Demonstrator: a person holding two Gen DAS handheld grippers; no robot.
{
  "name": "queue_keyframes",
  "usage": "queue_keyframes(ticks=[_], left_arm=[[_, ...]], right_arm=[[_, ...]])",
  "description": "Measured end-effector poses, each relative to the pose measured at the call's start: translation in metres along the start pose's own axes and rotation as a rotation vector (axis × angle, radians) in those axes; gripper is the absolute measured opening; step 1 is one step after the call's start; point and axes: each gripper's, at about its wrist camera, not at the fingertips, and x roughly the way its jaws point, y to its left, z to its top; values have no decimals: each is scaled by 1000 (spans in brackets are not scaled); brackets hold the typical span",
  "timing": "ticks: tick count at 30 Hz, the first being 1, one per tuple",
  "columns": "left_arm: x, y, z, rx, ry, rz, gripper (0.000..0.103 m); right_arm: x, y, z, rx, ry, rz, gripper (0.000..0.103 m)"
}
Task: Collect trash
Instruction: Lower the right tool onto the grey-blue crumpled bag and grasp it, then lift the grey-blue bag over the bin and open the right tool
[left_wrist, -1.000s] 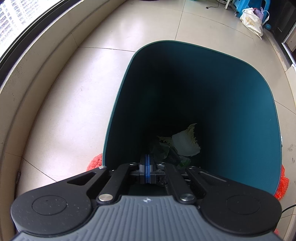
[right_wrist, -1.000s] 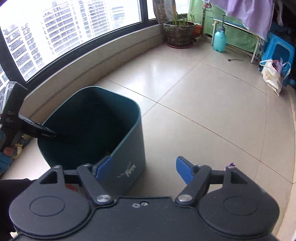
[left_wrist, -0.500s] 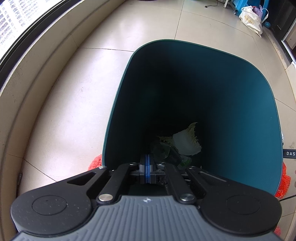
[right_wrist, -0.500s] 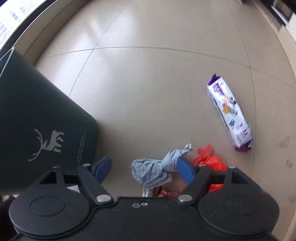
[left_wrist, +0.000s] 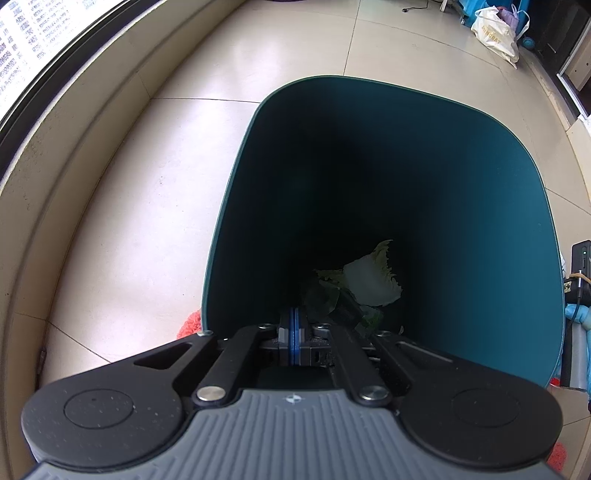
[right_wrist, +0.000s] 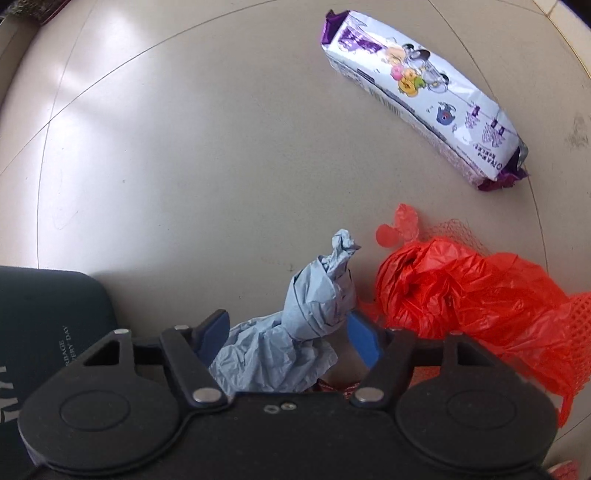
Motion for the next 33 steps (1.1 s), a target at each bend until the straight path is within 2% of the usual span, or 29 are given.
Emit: queue_keyframes(ticks=[3,7,9,11,17,23,27,33], left_arm=[[0,-1,0,5,1,6,0],[0,-3,0,8,-1,15,0],[0,-2,0,5,-2,12,0],[-1,-1,-1,1,-2,9,0],[-1,0,-1,-9,-2,9,0],[-1,-2,-2,-1,-11,23,0],[-2,-2,-1,-8,-10,27,0],[-3,1,-1,-23,-4,18,0]], right_arm=[[12,-5,2,43,3,-25,62],[21,-12,4,105,31,-9,44],[21,-13,2,100,25,2,42],[16,-13,0,76,9,6,35],[-23,-8,-6,7,-43,59,34],[-106,17,-27,-206,-139,112,34],[-188,60,-34,-360,-213,198,34],[-298,123,-64,-603,-366,292,34]])
